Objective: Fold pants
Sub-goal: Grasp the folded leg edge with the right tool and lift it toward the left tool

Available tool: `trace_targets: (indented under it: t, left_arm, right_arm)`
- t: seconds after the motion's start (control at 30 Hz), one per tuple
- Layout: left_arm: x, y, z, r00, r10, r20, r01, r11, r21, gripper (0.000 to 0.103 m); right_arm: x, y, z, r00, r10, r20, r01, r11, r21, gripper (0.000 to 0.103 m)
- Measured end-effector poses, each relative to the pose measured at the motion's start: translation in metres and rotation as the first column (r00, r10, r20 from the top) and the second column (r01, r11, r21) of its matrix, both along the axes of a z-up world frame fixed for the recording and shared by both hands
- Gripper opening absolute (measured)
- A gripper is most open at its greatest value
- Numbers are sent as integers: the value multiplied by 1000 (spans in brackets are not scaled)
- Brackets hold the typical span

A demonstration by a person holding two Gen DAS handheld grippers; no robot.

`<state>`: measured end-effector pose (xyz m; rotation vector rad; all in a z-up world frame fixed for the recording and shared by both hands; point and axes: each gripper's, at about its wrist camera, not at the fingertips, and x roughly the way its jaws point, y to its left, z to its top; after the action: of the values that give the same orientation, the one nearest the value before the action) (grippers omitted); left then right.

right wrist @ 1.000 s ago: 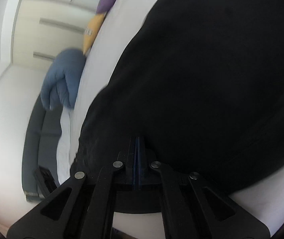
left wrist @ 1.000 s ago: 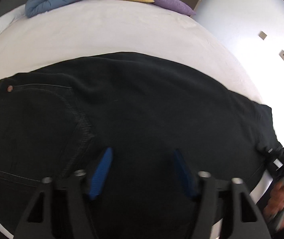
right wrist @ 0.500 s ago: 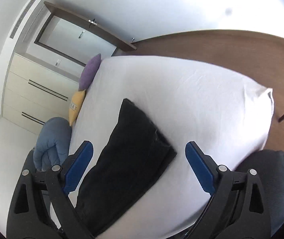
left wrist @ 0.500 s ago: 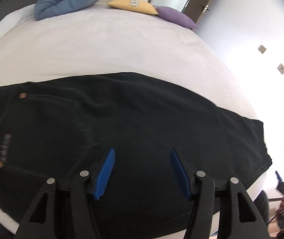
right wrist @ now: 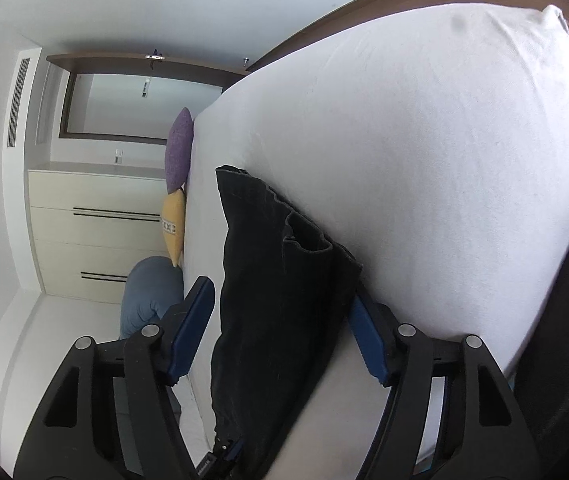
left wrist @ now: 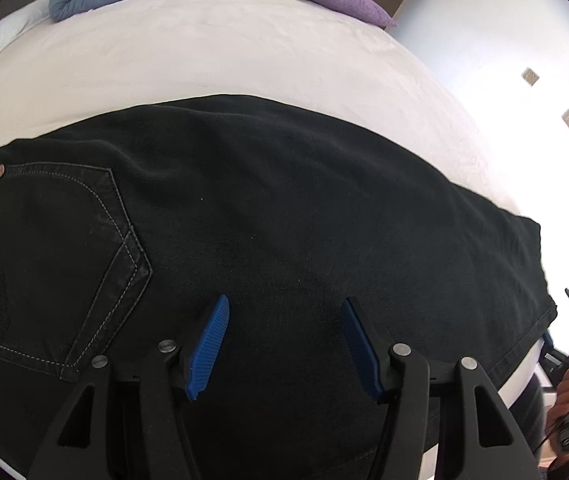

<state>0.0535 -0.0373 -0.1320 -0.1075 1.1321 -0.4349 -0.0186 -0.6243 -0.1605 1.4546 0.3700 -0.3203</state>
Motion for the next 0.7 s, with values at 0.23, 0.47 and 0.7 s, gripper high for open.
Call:
trace_targets:
  t: [0.23, 0.47, 0.7]
  left_arm:
    - [2, -6, -3, 1000, -10, -2, 10, 1000, 6, 59]
    - [1, -5, -5, 1000, -2, -4, 2, 1000, -7, 57]
    - [3, -3, -6, 1000, 4, -12, -5, 1000, -29, 57]
  right_arm:
    - [37, 24, -21, 998, -23, 52, 20, 998, 58, 21]
    - [21, 28, -23, 998, -42, 43, 40, 998, 47, 9]
    - [35, 39, -11, 997, -28, -66, 24, 998, -62, 8]
